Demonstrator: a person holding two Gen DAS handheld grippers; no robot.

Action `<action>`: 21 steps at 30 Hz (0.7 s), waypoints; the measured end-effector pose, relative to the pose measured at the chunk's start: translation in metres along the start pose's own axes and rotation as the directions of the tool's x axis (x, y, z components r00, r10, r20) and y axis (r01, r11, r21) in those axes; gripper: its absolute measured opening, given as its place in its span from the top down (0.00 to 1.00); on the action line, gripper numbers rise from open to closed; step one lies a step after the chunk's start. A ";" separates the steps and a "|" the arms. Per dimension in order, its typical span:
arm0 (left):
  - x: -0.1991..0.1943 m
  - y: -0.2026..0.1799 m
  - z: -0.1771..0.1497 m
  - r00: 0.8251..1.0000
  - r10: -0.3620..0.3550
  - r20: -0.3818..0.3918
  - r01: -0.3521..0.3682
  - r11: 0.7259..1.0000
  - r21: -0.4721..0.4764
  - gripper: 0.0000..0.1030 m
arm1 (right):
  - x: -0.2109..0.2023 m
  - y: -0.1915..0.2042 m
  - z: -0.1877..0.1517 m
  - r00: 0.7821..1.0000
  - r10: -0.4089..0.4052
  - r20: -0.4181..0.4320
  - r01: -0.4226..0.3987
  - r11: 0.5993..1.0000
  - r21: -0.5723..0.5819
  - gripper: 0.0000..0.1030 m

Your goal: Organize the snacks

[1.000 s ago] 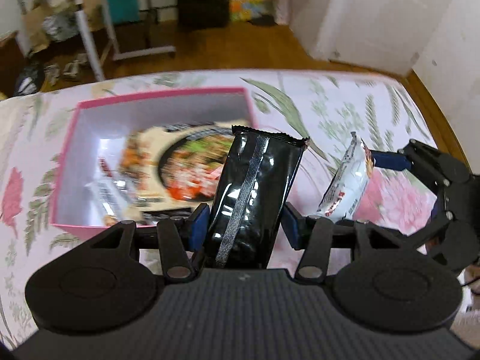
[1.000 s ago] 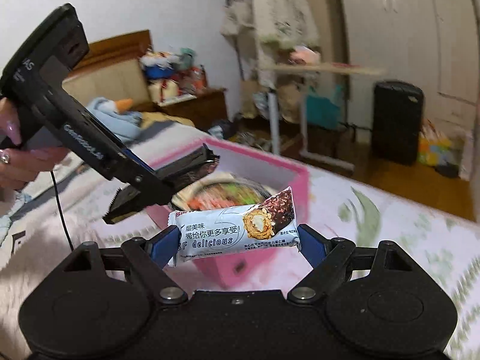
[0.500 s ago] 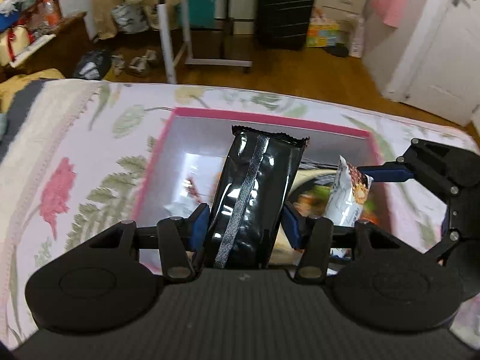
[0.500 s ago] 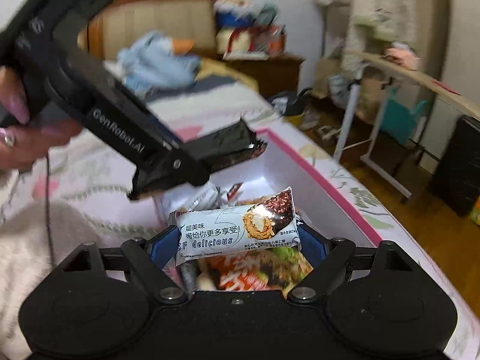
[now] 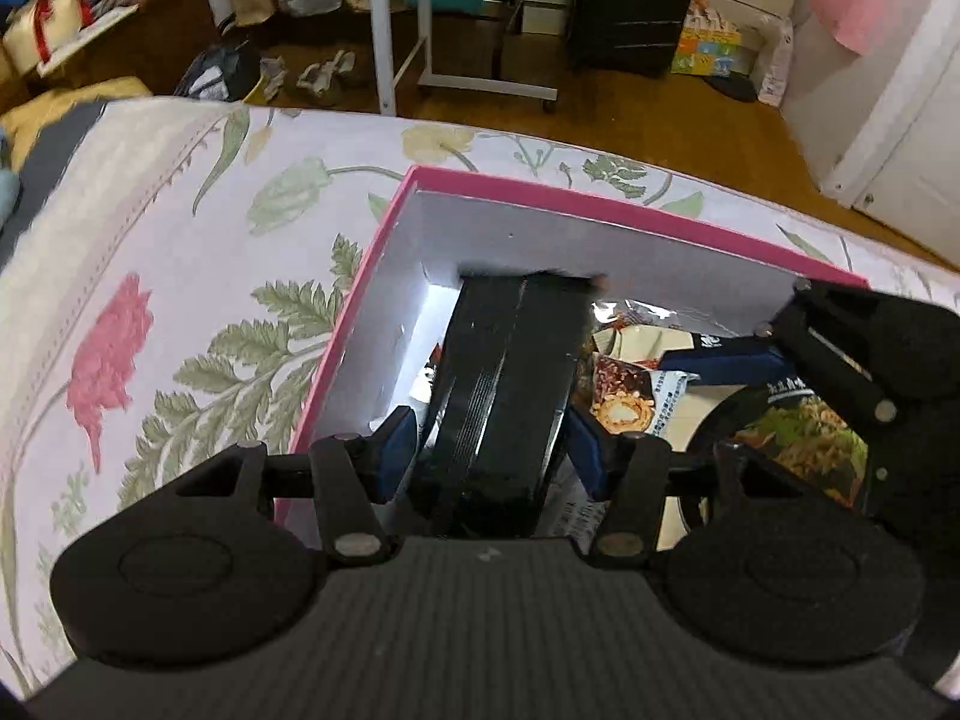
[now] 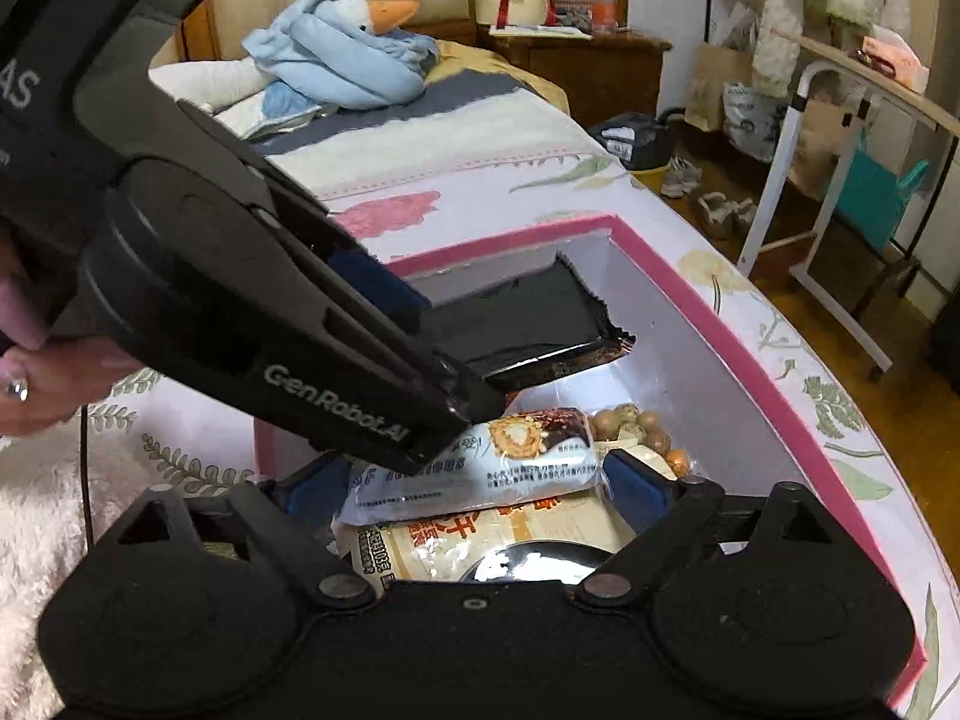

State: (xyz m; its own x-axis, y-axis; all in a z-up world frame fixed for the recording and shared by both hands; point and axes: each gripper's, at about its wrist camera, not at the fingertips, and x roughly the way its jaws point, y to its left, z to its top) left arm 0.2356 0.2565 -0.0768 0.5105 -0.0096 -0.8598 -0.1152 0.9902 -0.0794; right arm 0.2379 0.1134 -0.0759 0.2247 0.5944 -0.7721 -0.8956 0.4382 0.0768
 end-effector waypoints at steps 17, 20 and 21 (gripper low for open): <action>-0.073 -0.020 -0.037 0.996 -0.019 0.092 0.017 1.000 0.018 0.46 | -0.137 0.014 -0.097 0.943 -0.208 0.260 0.108 0.930 0.351 0.09; -0.091 -0.030 -0.046 0.993 -0.026 0.113 0.024 0.999 0.021 0.46 | -0.159 0.016 -0.113 0.922 -0.270 0.276 0.142 0.902 0.407 0.09; -0.097 -0.033 -0.048 0.993 -0.030 0.118 0.027 0.999 0.024 0.46 | -0.167 0.018 -0.119 0.915 -0.292 0.277 0.153 0.890 0.430 0.09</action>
State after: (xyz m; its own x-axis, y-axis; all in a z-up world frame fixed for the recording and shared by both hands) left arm 0.1488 0.2180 -0.0154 0.6107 -0.0227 -0.7916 -0.0805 0.9926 -0.0906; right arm 0.1387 -0.0581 -0.0212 0.5734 0.6033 -0.5543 -0.5973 0.7709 0.2212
